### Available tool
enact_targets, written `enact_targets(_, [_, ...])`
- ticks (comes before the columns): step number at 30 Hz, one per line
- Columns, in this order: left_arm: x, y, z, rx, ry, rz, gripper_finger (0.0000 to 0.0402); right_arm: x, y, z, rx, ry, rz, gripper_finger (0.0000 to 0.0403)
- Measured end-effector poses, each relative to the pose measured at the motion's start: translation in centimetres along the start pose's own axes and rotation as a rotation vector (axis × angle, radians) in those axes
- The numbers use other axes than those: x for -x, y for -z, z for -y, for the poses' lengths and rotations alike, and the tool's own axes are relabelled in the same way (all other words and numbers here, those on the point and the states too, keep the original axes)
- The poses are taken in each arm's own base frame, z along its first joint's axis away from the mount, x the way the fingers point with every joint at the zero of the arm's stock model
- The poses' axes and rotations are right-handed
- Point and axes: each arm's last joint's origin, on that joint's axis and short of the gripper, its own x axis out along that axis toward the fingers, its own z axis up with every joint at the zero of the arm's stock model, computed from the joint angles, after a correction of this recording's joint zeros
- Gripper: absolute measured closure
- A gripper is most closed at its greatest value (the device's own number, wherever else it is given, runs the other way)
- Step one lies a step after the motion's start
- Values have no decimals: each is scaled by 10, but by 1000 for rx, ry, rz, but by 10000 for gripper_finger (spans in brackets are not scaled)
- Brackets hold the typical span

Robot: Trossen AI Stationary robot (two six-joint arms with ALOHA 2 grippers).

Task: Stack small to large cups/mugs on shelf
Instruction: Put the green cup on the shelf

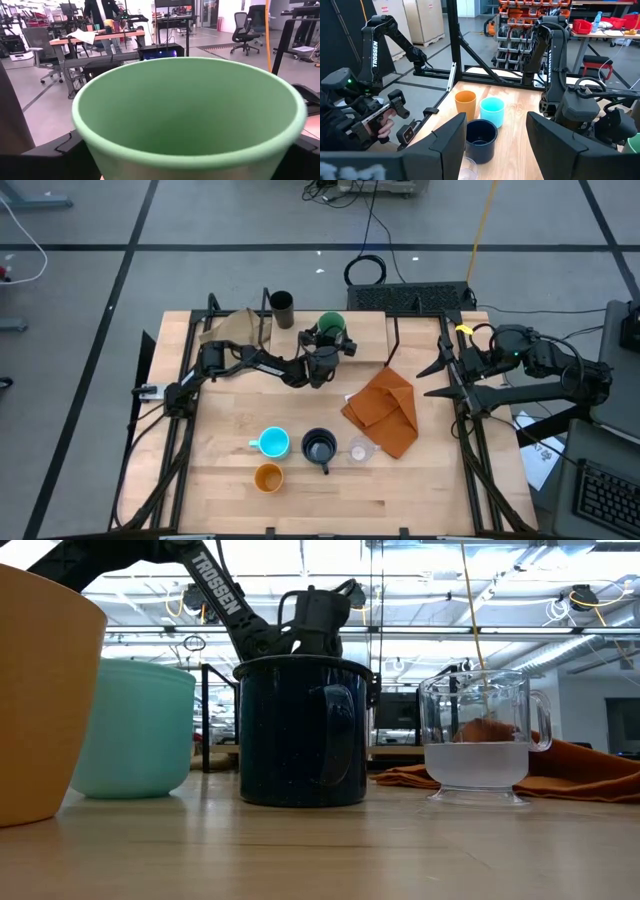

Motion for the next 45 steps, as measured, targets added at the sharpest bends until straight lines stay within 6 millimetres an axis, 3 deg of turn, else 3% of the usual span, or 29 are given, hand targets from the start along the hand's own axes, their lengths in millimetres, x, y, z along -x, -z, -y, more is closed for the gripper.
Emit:
enact_targets(29, [-4,0,1,78,102,-20,4,0,0,0,-3,0,0,204])
enact_targets(45, [-5,-10,-4,32,28,-6,4,0,0,0,-4,0,-1,204])
